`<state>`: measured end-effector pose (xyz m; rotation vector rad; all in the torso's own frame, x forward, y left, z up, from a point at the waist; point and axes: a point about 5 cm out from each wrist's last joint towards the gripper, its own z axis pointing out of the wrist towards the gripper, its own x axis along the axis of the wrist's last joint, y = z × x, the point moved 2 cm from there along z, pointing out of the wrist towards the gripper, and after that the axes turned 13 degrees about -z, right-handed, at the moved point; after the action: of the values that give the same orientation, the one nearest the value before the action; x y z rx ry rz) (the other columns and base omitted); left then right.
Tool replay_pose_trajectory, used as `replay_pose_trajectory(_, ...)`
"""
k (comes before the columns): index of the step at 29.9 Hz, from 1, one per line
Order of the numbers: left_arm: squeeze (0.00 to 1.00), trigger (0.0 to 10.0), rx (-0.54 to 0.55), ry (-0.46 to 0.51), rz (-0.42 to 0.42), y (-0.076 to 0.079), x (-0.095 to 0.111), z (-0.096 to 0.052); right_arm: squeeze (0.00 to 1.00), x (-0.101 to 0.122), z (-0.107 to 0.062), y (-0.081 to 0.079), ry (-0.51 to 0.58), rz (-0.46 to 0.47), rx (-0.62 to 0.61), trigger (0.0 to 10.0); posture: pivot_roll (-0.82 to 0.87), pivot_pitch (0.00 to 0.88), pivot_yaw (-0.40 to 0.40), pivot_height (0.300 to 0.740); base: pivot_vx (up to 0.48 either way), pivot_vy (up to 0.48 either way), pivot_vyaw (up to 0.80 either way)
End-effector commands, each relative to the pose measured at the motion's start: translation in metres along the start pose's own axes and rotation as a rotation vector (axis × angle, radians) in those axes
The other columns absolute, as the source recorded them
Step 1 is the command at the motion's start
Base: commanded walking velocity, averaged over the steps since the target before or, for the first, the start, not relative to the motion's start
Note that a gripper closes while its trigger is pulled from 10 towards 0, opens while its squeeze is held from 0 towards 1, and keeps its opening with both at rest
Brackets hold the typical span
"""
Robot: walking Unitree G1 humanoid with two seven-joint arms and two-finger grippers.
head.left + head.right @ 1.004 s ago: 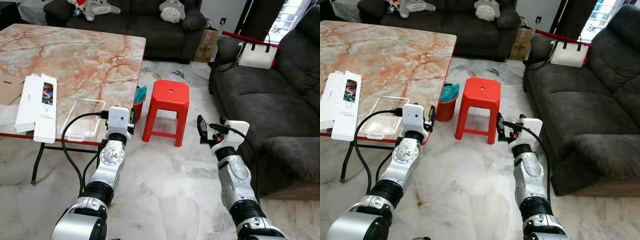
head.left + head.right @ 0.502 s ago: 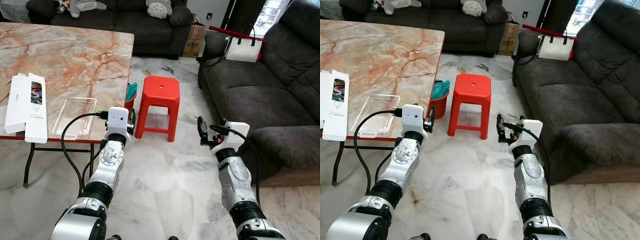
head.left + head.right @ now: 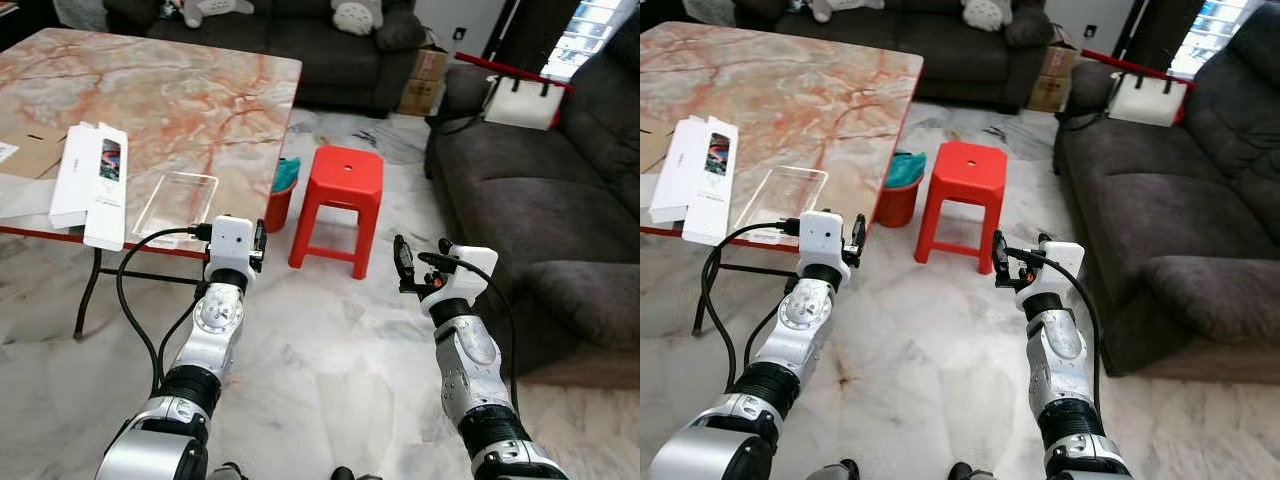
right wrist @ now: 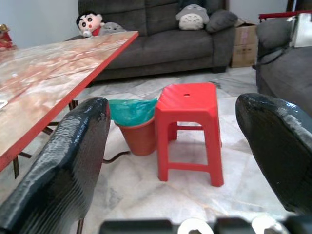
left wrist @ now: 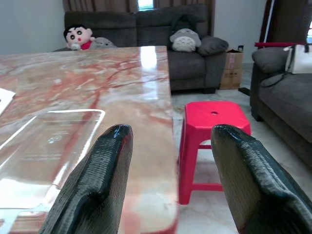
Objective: Picking trash to rubbish bin
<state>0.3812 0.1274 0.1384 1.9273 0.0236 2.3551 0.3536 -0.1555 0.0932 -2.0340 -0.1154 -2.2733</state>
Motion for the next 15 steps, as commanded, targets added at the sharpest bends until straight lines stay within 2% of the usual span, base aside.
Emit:
replay_pose_trajectory(1,0.0,10.0,-0.001,-0.011,-0.006,0.0016,-0.0013,-0.0003,0.0,0.0052,0.0026,0.0013,0.019,0.0,-0.007,10.0,0.06,0.101,-0.118,0.74,0.0,0.0,0.0)
replay_pose_trajectory(6,0.0,10.0,-0.006,-0.01,0.02,0.0012,-0.0016,-0.0007,0.0,0.0045,0.0019,0.0001,0.019,0.0,-0.005,10.0,0.07,0.102,-0.117,0.74,0.0,0.0,0.0)
replay_pose_trajectory(15,0.0,10.0,-0.017,-0.022,0.01,0.0048,-0.0034,-0.0014,0.0,0.0036,0.0012,-0.002,0.018,0.005,0.001,10.0,0.07,0.1,-0.116,0.74,0.0,0.0,0.0)
